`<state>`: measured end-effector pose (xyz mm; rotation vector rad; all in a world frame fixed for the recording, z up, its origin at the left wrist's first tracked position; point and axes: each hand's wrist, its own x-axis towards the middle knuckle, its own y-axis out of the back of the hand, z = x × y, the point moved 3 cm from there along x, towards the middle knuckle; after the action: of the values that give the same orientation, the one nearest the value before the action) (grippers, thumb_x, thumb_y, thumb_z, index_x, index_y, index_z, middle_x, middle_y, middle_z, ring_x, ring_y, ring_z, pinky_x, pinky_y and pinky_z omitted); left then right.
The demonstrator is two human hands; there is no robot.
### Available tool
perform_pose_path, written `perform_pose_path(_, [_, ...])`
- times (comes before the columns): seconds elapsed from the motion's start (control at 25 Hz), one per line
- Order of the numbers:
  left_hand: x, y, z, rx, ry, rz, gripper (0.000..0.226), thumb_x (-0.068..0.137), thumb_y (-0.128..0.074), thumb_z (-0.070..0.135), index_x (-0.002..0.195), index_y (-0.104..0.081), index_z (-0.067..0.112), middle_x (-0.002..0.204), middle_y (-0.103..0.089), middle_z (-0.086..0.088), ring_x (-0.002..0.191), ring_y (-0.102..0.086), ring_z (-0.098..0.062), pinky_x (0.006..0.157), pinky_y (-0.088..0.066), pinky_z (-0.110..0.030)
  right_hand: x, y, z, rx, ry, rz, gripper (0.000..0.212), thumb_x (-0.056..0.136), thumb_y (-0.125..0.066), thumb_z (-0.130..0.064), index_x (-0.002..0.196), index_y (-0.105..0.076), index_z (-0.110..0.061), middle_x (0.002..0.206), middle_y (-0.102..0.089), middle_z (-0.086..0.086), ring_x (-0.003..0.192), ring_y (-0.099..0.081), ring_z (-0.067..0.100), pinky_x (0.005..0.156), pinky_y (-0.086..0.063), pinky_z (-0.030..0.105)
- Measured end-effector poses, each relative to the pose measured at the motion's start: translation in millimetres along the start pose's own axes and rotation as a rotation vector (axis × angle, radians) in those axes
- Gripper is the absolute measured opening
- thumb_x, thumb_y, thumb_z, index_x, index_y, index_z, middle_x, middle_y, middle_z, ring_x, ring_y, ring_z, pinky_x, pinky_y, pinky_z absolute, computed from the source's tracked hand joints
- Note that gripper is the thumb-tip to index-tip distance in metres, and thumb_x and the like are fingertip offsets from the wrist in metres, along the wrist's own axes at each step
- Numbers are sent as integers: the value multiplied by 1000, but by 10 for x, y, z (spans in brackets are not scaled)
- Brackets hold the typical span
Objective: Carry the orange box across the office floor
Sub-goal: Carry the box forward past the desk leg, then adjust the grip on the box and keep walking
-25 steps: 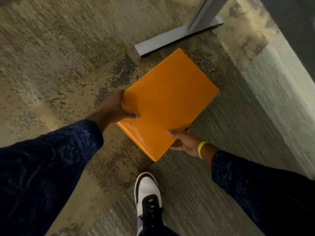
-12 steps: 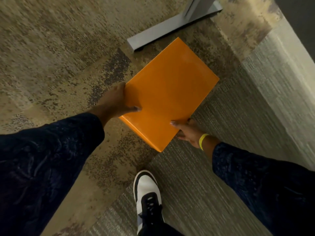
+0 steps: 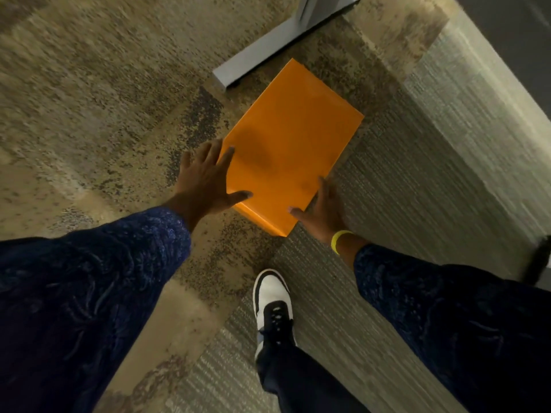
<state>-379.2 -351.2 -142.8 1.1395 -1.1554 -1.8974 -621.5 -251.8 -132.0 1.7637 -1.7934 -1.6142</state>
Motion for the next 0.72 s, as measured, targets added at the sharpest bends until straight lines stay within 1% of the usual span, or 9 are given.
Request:
perform_pose_path(0.08, [-196, 88, 131, 26, -44, -39, 118, 72, -26, 93, 159, 0, 18, 169, -1, -14, 155, -5, -34, 120, -15, -64, -295, 22, 35, -95, 13, 13, 110, 81, -69, -58, 159, -1, -23, 169, 3, 11, 155, -1, 32, 122, -13, 55])
perform_pose_path(0.2, [-315, 277, 312, 64, -114, -34, 120, 68, -17, 95, 159, 1, 18, 170, 0, -13, 155, -4, -33, 120, -11, -62, -585, 151, 145, -182, -11, 47, 110, 79, -66, -65, 159, -1, -26, 168, 8, 11, 155, 2, 31, 122, -6, 56])
perform_pose_path(0.4, [-203, 522, 182, 133, -113, -28, 120, 68, -16, 96, 159, -1, 19, 170, -2, -12, 155, -5, -31, 120, -10, -61, -480, 156, -48, -175, -12, -22, 110, 79, -63, -69, 158, 3, -29, 168, 11, 7, 155, 8, 28, 122, 1, 59])
perform_pose_path(0.52, [-102, 691, 287, 79, -114, 23, 116, 72, -21, 94, 159, -5, 20, 170, -4, -13, 155, -6, -32, 120, -9, -61, -395, 327, -67, -150, -4, -51, 109, 81, -63, -67, 158, 3, -30, 168, 13, 5, 155, 12, 24, 121, 0, 60])
perform_pose_path(0.6, [41, 847, 372, 49, -115, 49, 115, 74, -24, 94, 159, -6, 19, 170, -4, -13, 155, -6, -32, 120, -10, -61, -283, 482, -122, -192, 4, -43, 108, 81, -61, -68, 159, 3, -28, 168, 14, 5, 155, 12, 24, 122, 3, 58])
perform_pose_path(0.72, [165, 917, 408, 5, -128, 74, 114, 75, -25, 93, 160, -3, 21, 170, -1, -11, 156, -4, -32, 121, -9, -60, -143, 618, -182, -246, -7, 19, 108, 82, -59, -69, 159, 2, -25, 169, 11, 7, 155, 9, 25, 122, 5, 57])
